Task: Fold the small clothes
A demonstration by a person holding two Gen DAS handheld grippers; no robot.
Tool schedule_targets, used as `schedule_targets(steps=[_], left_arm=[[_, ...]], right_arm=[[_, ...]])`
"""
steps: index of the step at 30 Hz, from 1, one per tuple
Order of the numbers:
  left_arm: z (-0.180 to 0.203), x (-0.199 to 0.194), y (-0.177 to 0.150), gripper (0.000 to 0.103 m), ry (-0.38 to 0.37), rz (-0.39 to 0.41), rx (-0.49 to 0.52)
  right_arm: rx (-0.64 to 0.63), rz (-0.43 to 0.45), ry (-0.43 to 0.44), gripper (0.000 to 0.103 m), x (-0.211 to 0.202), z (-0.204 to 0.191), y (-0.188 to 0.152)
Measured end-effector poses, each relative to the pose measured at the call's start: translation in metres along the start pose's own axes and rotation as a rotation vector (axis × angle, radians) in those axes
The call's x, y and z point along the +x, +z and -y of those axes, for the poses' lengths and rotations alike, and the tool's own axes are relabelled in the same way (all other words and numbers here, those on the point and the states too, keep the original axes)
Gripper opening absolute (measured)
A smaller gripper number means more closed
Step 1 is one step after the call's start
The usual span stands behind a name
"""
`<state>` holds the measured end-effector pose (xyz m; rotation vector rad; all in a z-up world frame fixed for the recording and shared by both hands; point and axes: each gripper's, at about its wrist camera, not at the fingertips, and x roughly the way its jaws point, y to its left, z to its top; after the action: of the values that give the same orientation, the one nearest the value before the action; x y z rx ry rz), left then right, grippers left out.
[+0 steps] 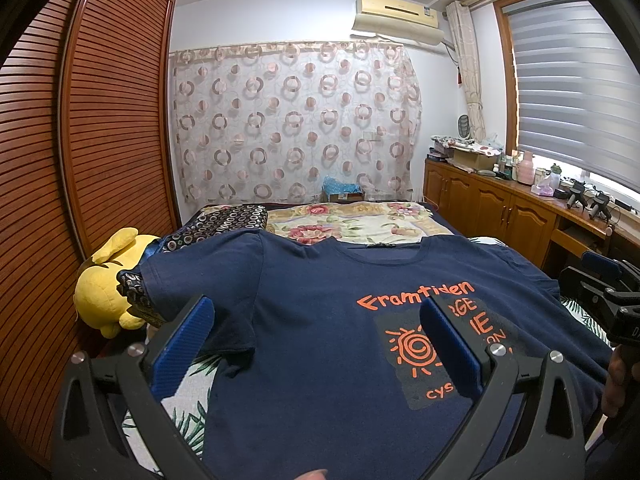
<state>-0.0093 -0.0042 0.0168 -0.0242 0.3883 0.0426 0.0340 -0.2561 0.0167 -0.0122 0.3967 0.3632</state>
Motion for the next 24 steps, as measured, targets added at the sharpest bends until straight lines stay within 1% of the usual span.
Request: schedule_targets(steps=[24], left_arm=[[0.0047,-0.0036,0.0024,0.103,0.0,0.008,0.005]], right_arm=[[0.001,0.0,0.001,0.103,-0.0005,0.0,0.0]])
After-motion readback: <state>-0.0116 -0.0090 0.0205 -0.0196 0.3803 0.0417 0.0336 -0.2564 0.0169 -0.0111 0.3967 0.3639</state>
